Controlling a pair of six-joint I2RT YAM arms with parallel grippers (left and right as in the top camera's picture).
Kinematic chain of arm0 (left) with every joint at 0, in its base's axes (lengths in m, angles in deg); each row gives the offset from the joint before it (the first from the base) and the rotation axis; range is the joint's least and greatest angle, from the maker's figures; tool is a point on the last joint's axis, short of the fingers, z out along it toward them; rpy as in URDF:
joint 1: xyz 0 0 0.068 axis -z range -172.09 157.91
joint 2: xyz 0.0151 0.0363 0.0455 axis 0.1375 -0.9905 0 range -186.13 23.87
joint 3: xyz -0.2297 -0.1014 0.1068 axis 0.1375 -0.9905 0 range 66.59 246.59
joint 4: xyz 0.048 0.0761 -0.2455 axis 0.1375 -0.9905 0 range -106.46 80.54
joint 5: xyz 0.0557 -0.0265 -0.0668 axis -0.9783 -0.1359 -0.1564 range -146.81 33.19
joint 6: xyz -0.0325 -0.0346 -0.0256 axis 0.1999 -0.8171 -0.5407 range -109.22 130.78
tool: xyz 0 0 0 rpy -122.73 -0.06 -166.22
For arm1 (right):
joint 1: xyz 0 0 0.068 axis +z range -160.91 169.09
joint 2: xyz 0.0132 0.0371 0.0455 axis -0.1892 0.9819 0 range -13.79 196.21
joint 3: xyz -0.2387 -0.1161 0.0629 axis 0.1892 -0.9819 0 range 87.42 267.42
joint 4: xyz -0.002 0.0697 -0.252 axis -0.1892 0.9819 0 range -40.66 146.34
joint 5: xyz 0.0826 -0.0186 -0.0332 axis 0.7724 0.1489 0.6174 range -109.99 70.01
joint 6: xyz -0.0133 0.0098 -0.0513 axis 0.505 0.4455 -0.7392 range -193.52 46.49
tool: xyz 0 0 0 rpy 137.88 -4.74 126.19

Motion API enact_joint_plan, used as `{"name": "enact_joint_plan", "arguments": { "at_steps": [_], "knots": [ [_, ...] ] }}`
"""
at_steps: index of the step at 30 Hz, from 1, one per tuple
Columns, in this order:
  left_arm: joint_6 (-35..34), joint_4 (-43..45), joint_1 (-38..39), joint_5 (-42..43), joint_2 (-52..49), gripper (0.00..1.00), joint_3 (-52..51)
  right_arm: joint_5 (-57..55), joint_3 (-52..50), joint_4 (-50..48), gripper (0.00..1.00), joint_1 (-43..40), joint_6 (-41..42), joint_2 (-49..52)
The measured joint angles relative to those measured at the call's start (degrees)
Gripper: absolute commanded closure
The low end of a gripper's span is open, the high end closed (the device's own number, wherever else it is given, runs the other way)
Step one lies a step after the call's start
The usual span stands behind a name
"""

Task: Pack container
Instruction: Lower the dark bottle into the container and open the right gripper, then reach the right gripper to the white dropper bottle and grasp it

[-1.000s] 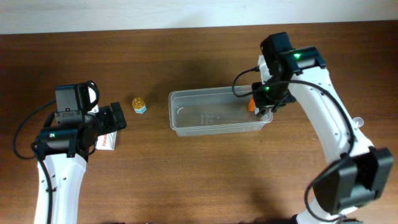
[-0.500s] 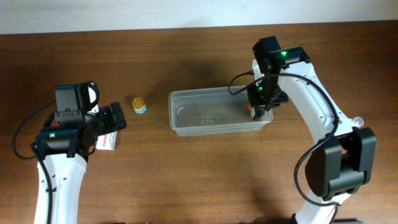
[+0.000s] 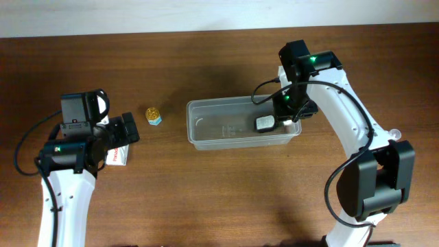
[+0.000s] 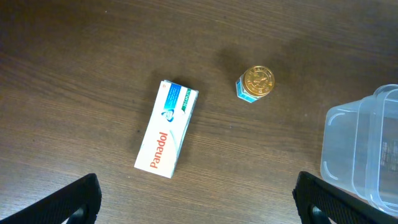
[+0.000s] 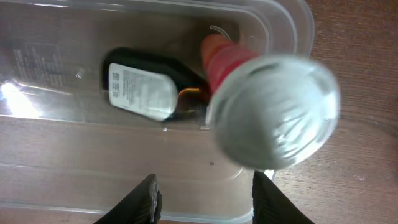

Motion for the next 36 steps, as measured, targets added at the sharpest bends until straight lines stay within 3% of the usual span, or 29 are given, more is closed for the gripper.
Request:
{"name": "enact_joint_plan", "arguments": {
  "at_steps": [12, 15, 20, 25, 31, 36],
  "knots": [
    [0.0, 0.0, 0.0, 0.0, 0.0, 0.01, 0.0, -0.6, 0.0, 0.5, 0.57, 0.0, 0.0, -0.1],
    [0.0, 0.0, 0.0, 0.0, 0.0, 0.01, 0.0, -2.3, 0.1, 0.6, 0.48, -0.2, 0.5, -1.3],
    [0.0, 0.0, 0.0, 0.0, 0.0, 0.01, 0.0, -5.2, 1.7, 0.6, 0.16, -2.9, 3.5, -9.7],
    [0.0, 0.1, 0.0, 0.0, 0.0, 0.01, 0.0, -7.2, 4.2, 3.7, 0.00, -17.8, 6.4, -21.7],
    [0.0, 0.1, 0.0, 0.0, 0.0, 0.01, 0.0, -7.7, 3.0, 7.8, 0.01, -32.7, 6.9, -20.0],
    [0.0, 0.1, 0.0, 0.0, 0.0, 0.01, 0.0, -7.7, -1.9, 6.6, 0.02, -39.4, 6.2, -15.9]
  ]
}}
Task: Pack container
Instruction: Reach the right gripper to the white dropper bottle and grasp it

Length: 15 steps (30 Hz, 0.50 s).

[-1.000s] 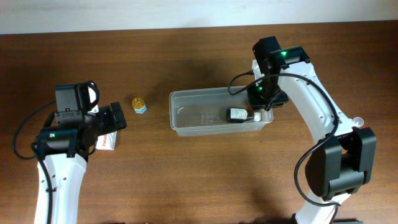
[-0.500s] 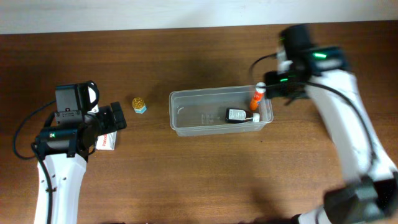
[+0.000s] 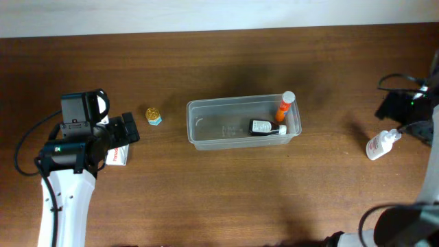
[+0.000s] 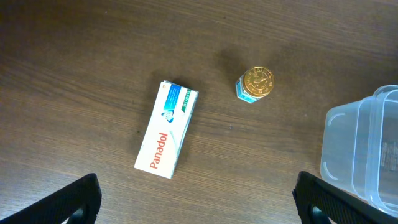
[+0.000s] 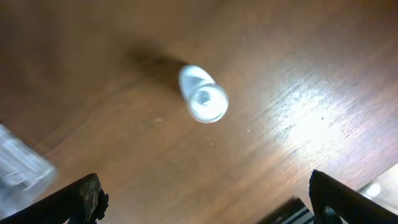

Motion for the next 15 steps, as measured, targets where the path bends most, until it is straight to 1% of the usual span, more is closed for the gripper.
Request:
{"name": "enact_joint_plan", "arguments": {
  "at_steps": [4, 12, 15],
  "knots": [
    [0.0, 0.0, 0.0, 0.0, 0.0, 0.01, 0.0, 0.2, -2.3, -2.7, 0.02, -2.0, -1.7, 3.7],
    [0.0, 0.0, 0.0, 0.0, 0.0, 0.01, 0.0, 1.0, -2.7, -4.8, 0.01, -2.2, -5.0, 12.2],
    [0.0, 0.0, 0.0, 0.0, 0.0, 0.01, 0.0, 1.3, -2.8, -4.8, 0.04, -2.2, -6.1, 14.5]
  ]
}}
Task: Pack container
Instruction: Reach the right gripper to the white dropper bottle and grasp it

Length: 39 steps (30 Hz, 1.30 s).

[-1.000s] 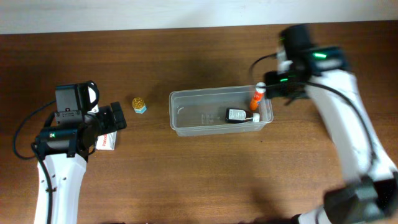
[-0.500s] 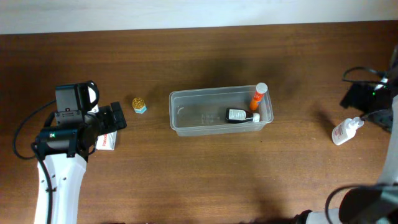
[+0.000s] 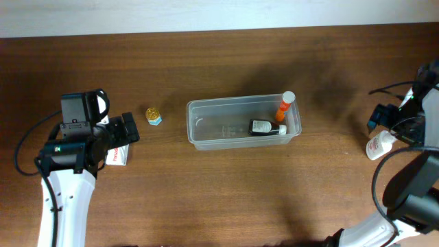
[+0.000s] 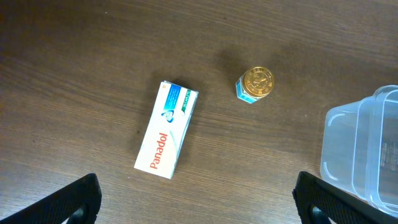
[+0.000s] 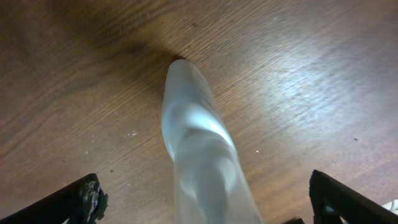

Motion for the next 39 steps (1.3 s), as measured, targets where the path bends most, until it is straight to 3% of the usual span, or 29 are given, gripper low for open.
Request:
{"name": "enact_joint_plan", "arguments": {
  "at_steps": [5, 11, 16, 19, 29, 39],
  "knots": [
    [0.0, 0.0, 0.0, 0.0, 0.0, 0.01, 0.0, 0.9, -0.4, -1.2, 0.16, 0.0, -1.0, 1.9],
    [0.0, 0.0, 0.0, 0.0, 0.0, 0.00, 0.0, 1.5, -0.4, -1.4, 0.41, 0.0, -1.7, 1.9],
    [0.0, 0.0, 0.0, 0.0, 0.0, 0.01, 0.0, 1.5, -0.4, -1.4, 0.49, 0.0, -1.9, 1.9],
    [0.0, 0.0, 0.0, 0.0, 0.0, 0.01, 0.0, 1.5, -0.4, -1.4, 0.60, 0.0, -1.9, 1.9],
    [0.0, 0.0, 0.0, 0.0, 0.0, 0.01, 0.0, 1.5, -0.4, -1.4, 0.75, 0.0, -1.9, 1.9],
    [0.0, 0.0, 0.0, 0.0, 0.0, 0.01, 0.0, 2.1, -0.4, -1.4, 0.79, 0.0, -1.9, 1.9]
  ]
}}
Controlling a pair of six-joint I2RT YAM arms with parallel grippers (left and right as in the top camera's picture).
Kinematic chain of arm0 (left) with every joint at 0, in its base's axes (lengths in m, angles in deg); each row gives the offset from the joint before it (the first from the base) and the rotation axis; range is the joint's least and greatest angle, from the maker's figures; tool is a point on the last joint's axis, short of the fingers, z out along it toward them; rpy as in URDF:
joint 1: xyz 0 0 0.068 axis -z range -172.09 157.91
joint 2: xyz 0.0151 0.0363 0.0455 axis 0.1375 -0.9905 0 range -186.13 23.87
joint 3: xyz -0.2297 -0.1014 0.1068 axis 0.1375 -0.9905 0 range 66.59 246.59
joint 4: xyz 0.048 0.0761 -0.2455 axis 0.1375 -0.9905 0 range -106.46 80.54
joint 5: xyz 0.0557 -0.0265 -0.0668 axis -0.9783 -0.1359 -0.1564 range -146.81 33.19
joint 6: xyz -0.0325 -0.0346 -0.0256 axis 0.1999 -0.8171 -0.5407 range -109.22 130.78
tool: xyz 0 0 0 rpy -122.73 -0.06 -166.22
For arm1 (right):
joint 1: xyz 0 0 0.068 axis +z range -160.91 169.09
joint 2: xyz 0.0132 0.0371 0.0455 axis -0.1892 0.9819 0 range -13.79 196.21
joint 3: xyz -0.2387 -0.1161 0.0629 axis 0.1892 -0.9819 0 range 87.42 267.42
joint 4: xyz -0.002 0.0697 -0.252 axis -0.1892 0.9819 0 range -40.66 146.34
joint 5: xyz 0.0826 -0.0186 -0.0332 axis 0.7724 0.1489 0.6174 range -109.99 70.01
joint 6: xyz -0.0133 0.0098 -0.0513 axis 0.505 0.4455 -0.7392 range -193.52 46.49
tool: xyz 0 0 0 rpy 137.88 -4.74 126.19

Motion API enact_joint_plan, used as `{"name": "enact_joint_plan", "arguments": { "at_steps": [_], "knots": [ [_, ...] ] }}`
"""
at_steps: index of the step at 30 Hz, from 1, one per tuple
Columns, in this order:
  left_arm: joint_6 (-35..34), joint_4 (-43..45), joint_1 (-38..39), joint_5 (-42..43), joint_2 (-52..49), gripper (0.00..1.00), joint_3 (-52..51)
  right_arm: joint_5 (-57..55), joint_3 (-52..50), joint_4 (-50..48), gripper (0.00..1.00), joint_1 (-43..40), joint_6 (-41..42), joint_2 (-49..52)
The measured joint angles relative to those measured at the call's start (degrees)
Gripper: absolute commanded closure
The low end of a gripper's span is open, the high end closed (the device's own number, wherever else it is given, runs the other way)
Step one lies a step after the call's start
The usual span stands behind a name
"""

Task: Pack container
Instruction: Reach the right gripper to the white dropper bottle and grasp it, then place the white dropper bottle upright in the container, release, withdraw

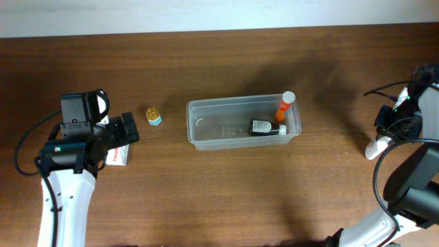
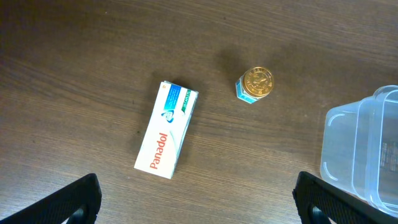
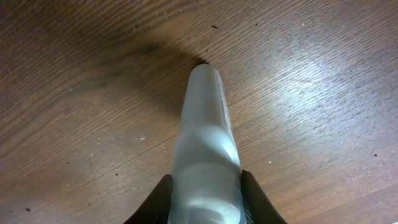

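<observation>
A clear plastic container (image 1: 206,134) sits mid-table, holding an orange tube (image 1: 283,106) with a white cap and a black bottle (image 1: 263,127). At the far right a white bottle (image 1: 374,148) lies on the table, and my right gripper (image 1: 391,127) is shut on it. The right wrist view shows that bottle (image 3: 205,143) squeezed between the fingers (image 3: 160,200). My left gripper (image 2: 198,208) hangs open above a Panadol box (image 2: 166,138) and a gold-capped jar (image 2: 255,84), touching neither.
The container's left end (image 2: 367,155) shows at the right edge of the left wrist view. The Panadol box (image 1: 118,157) and the jar (image 1: 153,115) lie left of the container. A cable runs by the right arm near the table's right edge.
My right gripper stood open around the white bottle; now its fingers are shut against the bottle's sides. The left arm, the box and the jar have not moved.
My right gripper was over the container's right end with the orange tube under it. Then the tube leaned in the container and the gripper was open above the white bottle at far right. It then stood lower around the bottle, and now grips it.
</observation>
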Motion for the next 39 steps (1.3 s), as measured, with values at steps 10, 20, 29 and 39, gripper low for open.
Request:
{"name": "enact_joint_plan", "arguments": {
  "at_steps": [10, 20, 29, 39],
  "knots": [
    [0.0, 0.0, 0.0, 0.0, 0.0, 0.01, 0.0, 2.5, 1.0, 2.8, 0.81, 0.0, -0.1, 0.1],
    [0.0, 0.0, 0.0, 0.0, 0.0, 0.01, 0.0, 5.7, 11.1, 10.8, 0.81, 10.7, -3.2, -7.8],
    [0.0, 0.0, 0.0, 0.0, 0.0, 0.01, 0.0, 7.0, 15.5, 10.8, 0.81, 35.6, -2.3, -19.3],
    [0.0, 0.0, 0.0, 0.0, 0.0, 0.01, 0.0, 6.7, 15.5, 6.6, 0.81, 43.2, 0.1, -12.0]
  ]
}}
